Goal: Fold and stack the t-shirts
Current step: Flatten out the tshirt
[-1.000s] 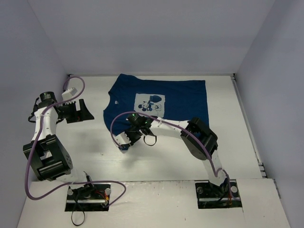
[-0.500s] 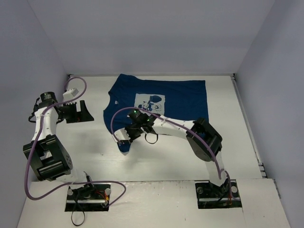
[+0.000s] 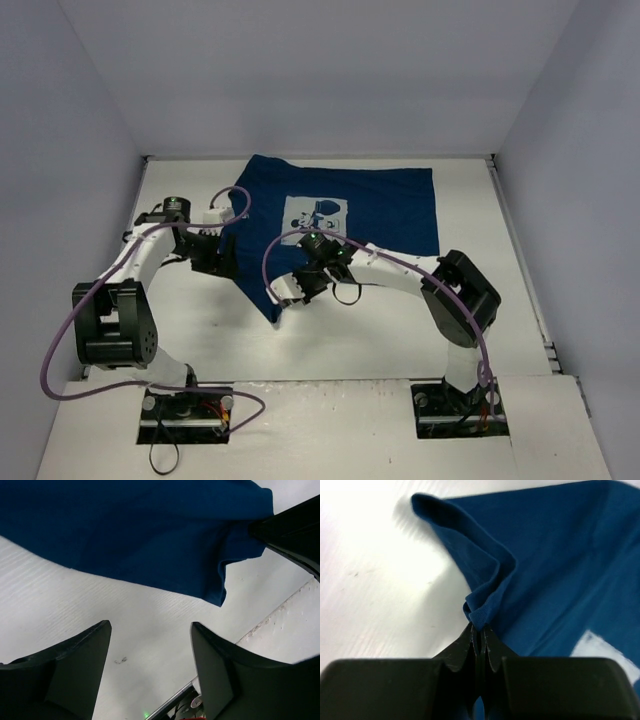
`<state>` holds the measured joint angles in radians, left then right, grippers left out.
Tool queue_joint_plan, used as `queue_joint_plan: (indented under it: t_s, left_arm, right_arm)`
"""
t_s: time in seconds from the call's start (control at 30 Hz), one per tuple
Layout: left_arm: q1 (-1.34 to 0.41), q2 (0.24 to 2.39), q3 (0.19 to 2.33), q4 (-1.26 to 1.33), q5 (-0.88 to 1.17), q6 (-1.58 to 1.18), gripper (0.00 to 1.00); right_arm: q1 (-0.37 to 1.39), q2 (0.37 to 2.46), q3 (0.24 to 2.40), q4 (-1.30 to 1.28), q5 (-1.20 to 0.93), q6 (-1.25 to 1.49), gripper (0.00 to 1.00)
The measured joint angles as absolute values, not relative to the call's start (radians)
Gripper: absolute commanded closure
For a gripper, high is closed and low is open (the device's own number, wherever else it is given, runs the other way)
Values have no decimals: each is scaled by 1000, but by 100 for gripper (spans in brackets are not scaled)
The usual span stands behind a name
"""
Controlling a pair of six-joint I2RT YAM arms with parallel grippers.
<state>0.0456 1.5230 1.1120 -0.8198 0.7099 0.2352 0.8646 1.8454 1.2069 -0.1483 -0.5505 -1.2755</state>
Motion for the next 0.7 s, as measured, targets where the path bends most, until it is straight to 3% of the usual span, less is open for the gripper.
queue_joint_plan:
  t_s: [0.07, 0.27, 0.33, 0.53, 0.7]
  left_arm:
    - [17, 1562, 1119, -806, 708, 193, 41]
    - [-11, 1708, 1170, -775, 707, 71, 48]
    - [-29, 1753, 1186, -757, 708, 21, 52]
    - [-70, 1834, 1197, -708, 673, -86, 62]
    - [-26, 1839, 1203, -698, 562, -134, 65]
  right_arm:
    - [865, 1845, 1185, -161, -544, -1302, 95]
    - [870, 1790, 1103, -195, -526, -1368, 49]
    - [873, 1761, 1083, -202, -525, -1379, 39]
    - [885, 1681, 1078, -208, -538, -1337, 37]
    - [878, 1648, 1108, -212, -551, -1243, 40]
